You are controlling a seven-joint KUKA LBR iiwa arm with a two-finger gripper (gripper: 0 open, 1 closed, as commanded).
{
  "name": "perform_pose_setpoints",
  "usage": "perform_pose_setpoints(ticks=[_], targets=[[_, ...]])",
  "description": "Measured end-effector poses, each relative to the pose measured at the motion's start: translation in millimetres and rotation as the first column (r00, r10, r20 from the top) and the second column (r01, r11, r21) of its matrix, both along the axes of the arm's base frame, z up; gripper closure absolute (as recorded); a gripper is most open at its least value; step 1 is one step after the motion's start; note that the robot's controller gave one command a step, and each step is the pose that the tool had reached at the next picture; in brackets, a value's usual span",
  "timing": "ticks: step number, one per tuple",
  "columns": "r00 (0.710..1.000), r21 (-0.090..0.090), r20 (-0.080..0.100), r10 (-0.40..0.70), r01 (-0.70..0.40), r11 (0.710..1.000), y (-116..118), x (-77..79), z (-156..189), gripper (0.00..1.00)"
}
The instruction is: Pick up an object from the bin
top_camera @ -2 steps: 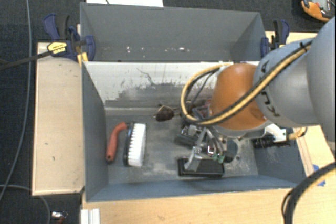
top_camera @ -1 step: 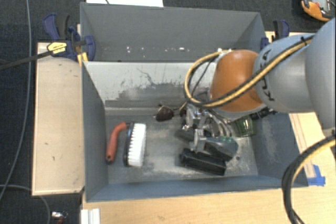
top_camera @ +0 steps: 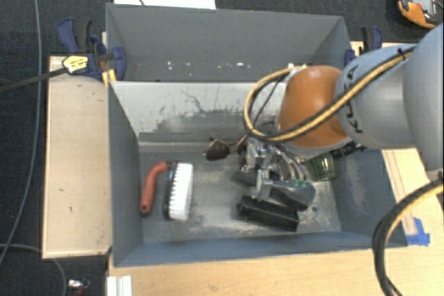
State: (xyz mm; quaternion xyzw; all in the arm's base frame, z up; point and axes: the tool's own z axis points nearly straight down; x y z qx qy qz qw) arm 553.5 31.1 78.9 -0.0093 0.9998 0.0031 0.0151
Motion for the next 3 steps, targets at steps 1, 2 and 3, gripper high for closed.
perform_pose_setpoints(ticks=[1,2,3], targets=[[1.0,0.0,0.0,-0.002,0.002,1.0,-0.2,0.0,0.0,1.0],[1.0,0.0,0.0,-0.003,0.003,1.0,-0.3,-0.1,0.0,1.0],[1.0,0.0,0.0,-0.004,0.004,1.0,-0.3,-0.1,0.0,1.0]])
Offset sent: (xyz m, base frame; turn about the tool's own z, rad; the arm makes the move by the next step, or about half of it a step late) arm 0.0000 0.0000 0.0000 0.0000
